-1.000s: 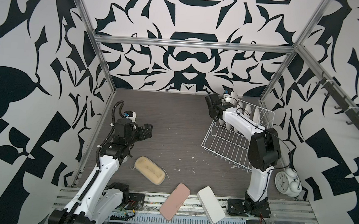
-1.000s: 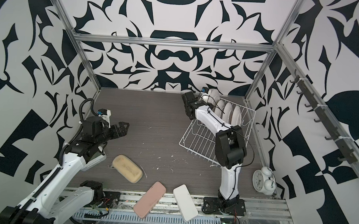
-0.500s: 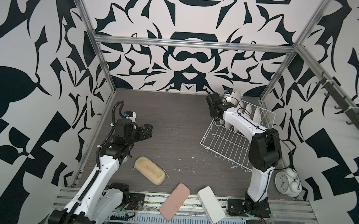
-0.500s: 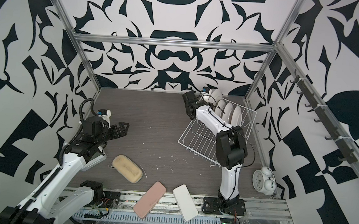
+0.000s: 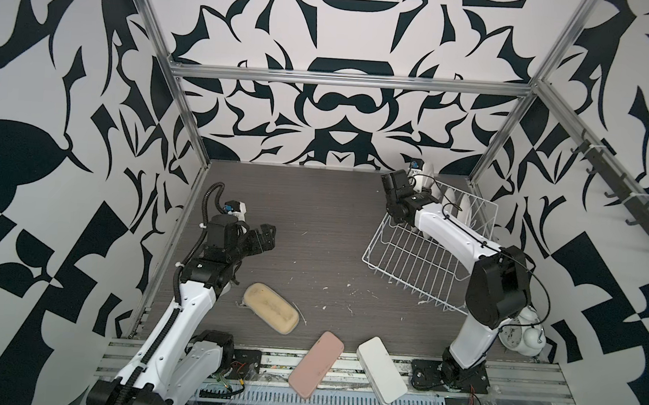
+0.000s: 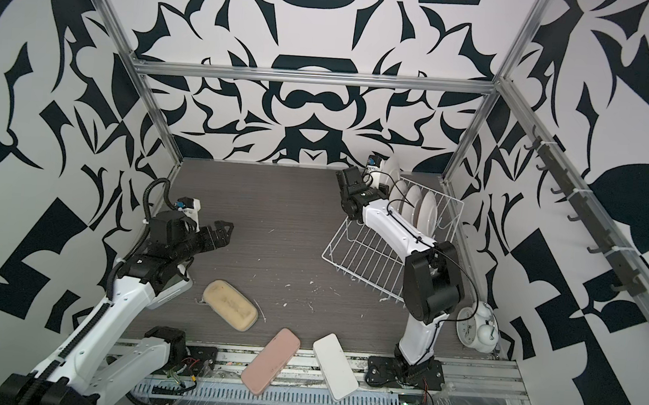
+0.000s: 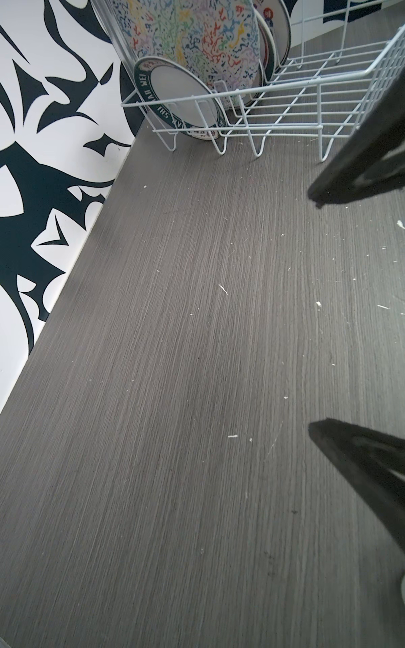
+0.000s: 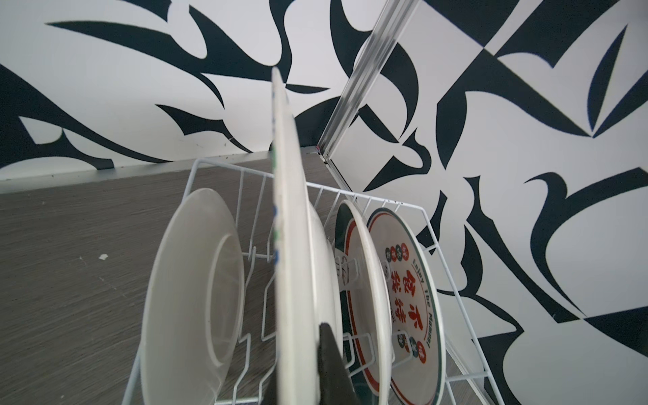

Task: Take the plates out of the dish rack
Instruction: 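Lower the right gripper onto the colourful patterned plate's rim and close it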

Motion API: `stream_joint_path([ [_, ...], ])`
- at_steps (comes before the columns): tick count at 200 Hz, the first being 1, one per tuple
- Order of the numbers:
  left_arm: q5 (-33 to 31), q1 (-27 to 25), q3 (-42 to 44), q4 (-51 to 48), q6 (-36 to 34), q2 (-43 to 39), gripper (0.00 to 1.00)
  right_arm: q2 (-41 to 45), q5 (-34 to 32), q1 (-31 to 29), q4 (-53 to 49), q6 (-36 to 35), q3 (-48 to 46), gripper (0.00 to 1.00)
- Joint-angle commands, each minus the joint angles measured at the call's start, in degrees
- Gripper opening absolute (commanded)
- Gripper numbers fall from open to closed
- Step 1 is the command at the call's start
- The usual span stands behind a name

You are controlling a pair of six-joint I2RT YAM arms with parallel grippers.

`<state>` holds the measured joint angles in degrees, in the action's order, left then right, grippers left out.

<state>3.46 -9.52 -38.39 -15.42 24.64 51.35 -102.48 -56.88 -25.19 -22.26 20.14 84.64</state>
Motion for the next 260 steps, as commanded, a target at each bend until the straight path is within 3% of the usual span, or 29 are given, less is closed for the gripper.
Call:
stream_joint_path([
  [1, -0.2, -0.2, -1.1, -0.9, 0.3, -1.1, 1.0, 1.8, -3.9, 0.0, 3.2, -2.9, 1.9, 0.0],
  [110, -0.6, -0.2, -1.9, -1.9, 0.0, -1.9, 1.0, 3.3, -5.1, -1.2, 5.7, -5.5, 2.7, 0.0],
  [191, -0.7, -0.1, -1.9, -2.4, -0.2, -2.2, 1.0, 2.9, -9.5, -3.2, 10.9, -12.9, 3.3, 0.0],
  [260, -0.7, -0.2, -1.9, -2.9, -0.2, -2.7, 1.0, 3.3, -9.1, -4.5, 13.4, -16.2, 3.9, 0.0],
])
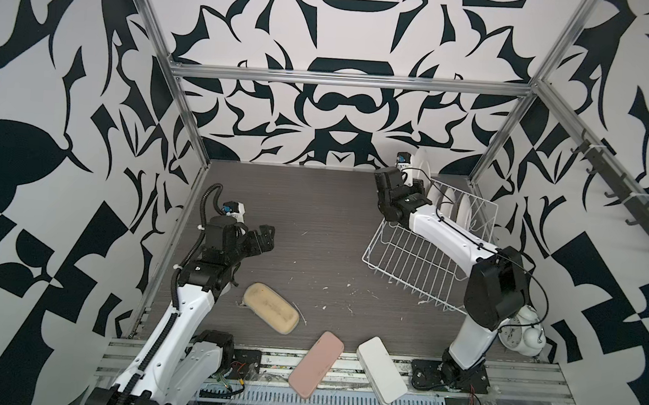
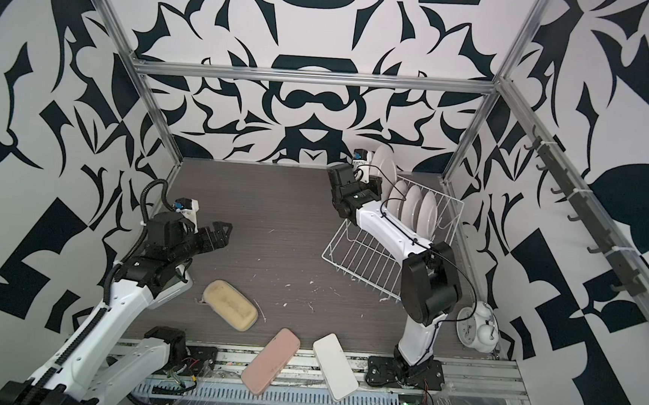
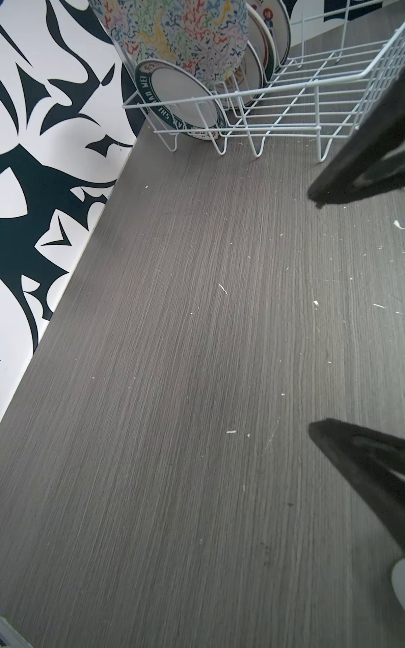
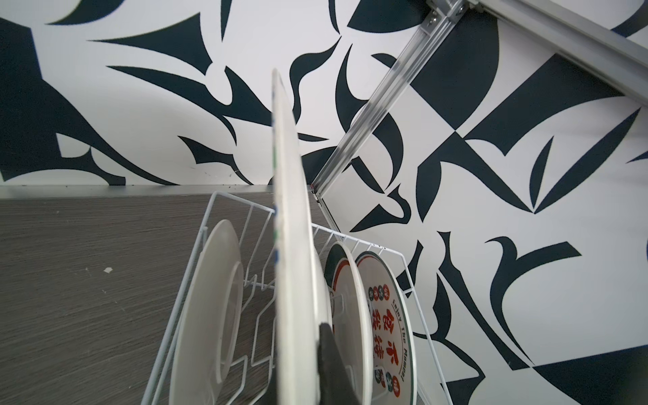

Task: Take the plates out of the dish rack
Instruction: 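Lift the patterned plate out of the rack with the right gripper toward the left gripper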

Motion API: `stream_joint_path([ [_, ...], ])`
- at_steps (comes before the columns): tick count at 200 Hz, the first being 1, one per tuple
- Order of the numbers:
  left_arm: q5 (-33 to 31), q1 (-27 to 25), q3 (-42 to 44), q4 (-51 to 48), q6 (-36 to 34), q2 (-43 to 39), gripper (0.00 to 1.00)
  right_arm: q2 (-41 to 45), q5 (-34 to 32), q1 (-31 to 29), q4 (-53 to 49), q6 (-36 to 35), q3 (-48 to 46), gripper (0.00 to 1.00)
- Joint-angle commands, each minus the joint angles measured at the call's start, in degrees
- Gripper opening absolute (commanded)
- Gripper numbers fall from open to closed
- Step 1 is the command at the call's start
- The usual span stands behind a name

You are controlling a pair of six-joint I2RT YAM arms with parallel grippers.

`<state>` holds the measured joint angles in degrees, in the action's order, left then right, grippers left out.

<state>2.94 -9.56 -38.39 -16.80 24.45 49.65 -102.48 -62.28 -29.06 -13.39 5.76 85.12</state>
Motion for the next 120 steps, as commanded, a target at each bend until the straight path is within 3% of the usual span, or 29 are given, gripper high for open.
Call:
stream_joint_path([
  [1, -0.2, -0.1, -1.9, -1.5, 0.0, -1.0, 1.0, 3.3, -3.7, -0.6, 4.6, -1.9, 3.3, 0.0],
  [120, -0.6, -0.2, -1.4, -2.7, -0.3, -2.2, 0.99, 6.2, -4.9, -4.3, 14.5, -12.5, 2.3, 0.0],
])
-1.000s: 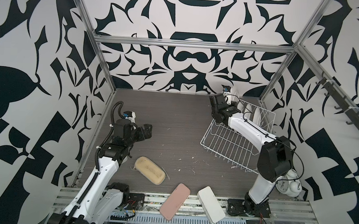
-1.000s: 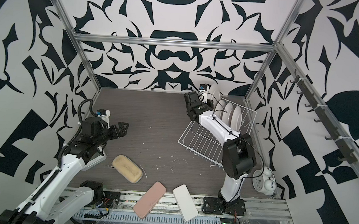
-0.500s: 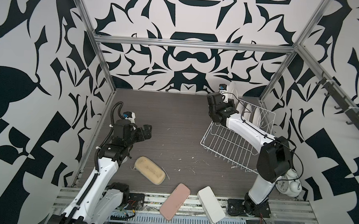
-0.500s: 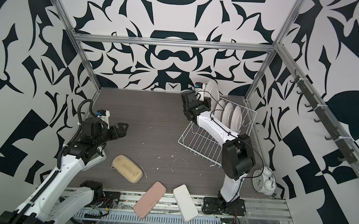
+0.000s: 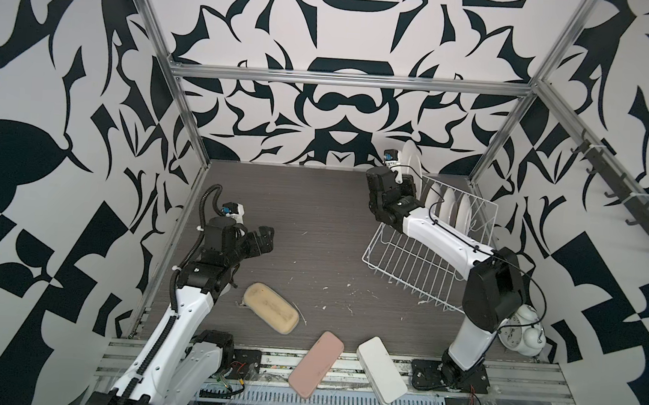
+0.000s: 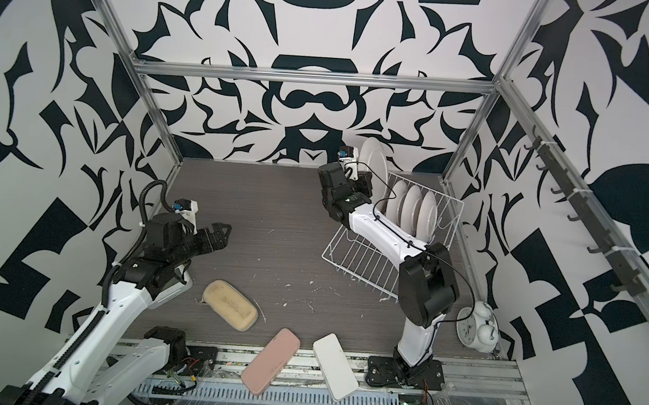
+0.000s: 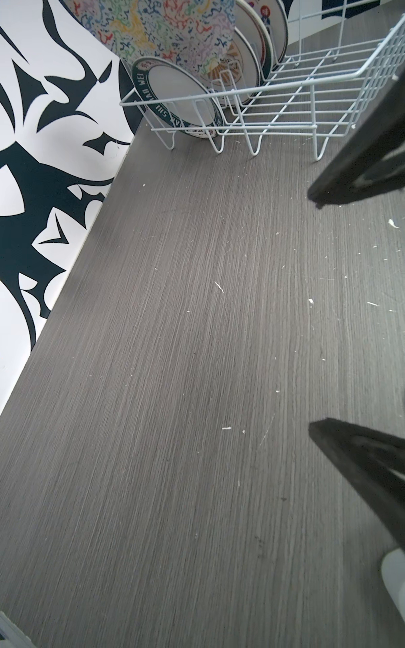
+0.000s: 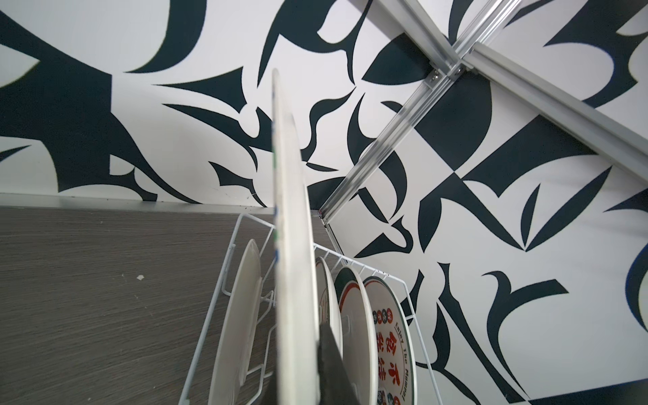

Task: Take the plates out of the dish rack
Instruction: 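Lift the patterned plate out of the rack with the right gripper toward the left gripper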

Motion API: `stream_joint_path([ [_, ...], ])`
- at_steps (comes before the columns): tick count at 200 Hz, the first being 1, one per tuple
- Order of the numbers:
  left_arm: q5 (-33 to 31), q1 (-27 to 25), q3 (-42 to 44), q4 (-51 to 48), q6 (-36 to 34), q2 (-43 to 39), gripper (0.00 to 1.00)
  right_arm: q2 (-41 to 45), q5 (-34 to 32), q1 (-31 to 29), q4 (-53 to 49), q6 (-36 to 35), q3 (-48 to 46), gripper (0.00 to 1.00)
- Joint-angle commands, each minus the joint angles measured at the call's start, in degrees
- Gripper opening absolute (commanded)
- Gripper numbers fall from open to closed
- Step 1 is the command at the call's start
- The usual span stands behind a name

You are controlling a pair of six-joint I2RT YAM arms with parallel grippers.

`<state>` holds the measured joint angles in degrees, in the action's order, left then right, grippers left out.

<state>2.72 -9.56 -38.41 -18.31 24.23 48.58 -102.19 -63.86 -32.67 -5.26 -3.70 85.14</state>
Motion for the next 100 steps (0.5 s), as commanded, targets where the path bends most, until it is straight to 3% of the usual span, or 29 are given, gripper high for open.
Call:
stream_joint_path([
  [1, -0.4, -0.1, -1.4, -1.2, -0.1, -1.2, 0.99, 6.0, -3.2, -0.7, 6.4, -3.2, 2.2, 0.0],
  [80, 0.5, -0.2, -1.4, -3.0, 1.9, -2.9, 0.99, 18.0, 2.9, -4.3, 11.5, -5.3, -4.1, 0.0],
  [100, 1.2, -0.1, -1.2, -3.1, 3.0, -3.5, 1.0, 22.0, 8.4, -5.2, 10.6, -3.0, -6.9, 0.0],
])
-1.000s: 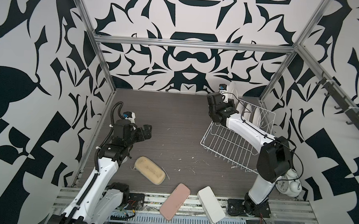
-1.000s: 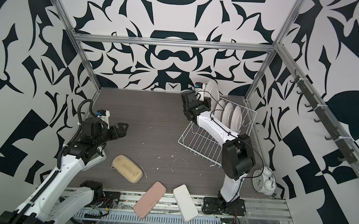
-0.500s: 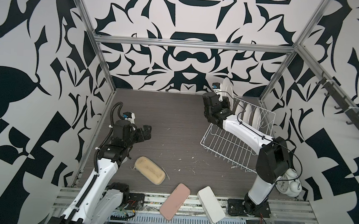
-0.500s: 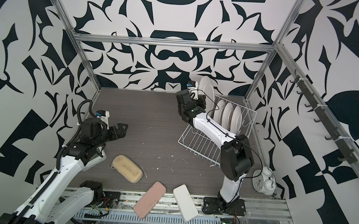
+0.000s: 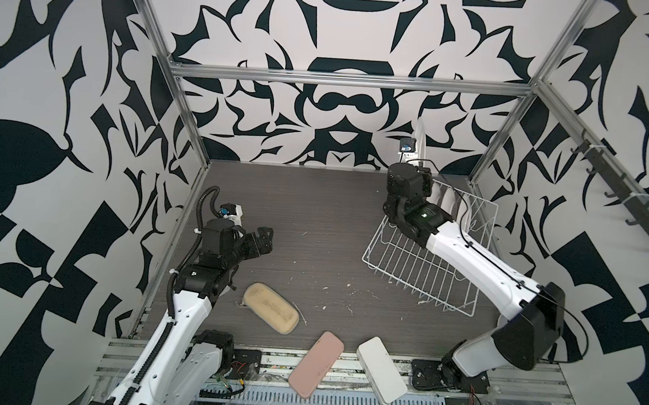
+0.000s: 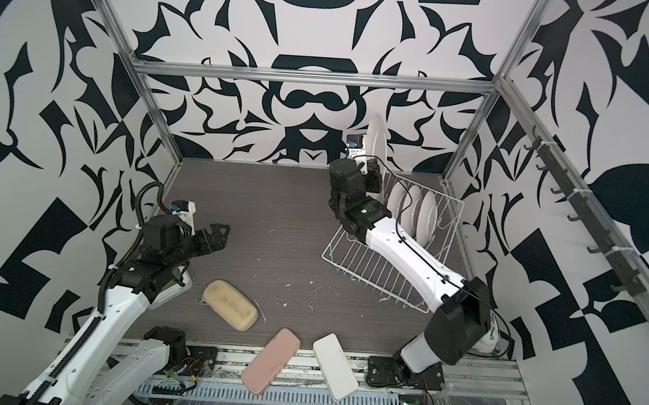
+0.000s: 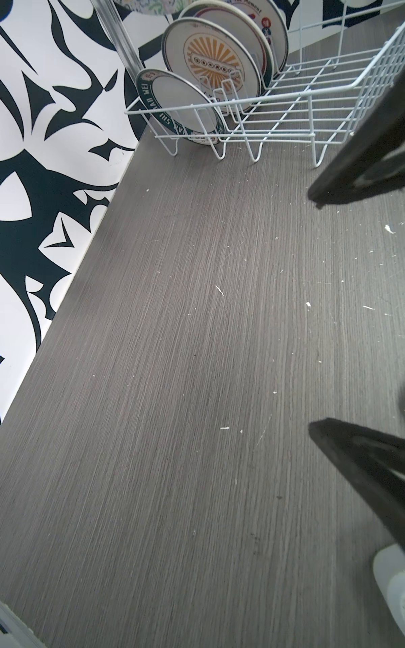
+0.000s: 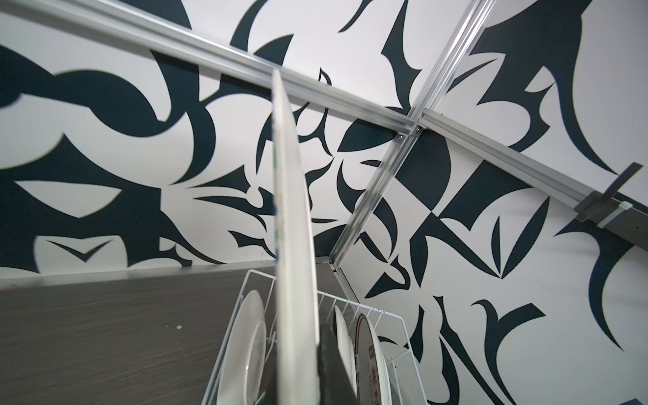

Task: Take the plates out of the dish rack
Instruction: 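Lift the patterned plate out of the rack with the right gripper toward the left gripper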

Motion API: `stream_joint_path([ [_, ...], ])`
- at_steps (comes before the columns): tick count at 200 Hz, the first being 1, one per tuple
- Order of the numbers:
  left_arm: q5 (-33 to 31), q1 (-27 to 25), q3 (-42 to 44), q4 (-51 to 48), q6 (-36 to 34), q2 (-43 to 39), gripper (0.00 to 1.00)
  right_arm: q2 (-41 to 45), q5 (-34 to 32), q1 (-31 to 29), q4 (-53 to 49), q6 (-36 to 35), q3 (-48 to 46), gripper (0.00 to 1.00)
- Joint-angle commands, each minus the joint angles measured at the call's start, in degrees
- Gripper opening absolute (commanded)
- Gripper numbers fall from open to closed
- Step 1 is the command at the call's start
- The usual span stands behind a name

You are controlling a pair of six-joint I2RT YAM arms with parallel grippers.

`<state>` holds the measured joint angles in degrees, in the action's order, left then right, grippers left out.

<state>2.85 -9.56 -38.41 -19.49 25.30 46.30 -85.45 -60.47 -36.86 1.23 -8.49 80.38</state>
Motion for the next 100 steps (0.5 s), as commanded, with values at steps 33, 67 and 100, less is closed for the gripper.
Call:
stream_joint_path([
  [33, 2.5, -0.1, -0.8, -1.9, 4.1, -2.5, 0.99, 12.6, 16.9, -1.3, 1.9, 13.6, -7.6, 0.0],
  [67, 3.9, -0.3, 0.5, -0.1, 5.6, -3.3, 0.99, 18.3, 28.8, -1.3, -0.9, 25.1, -11.4, 0.0],
  [100, 6.3, -0.3, 0.1, 0.3, 7.4, -3.3, 1.0, 20.9, 35.3, -1.3, 0.4, 33.5, -14.8, 0.0],
])
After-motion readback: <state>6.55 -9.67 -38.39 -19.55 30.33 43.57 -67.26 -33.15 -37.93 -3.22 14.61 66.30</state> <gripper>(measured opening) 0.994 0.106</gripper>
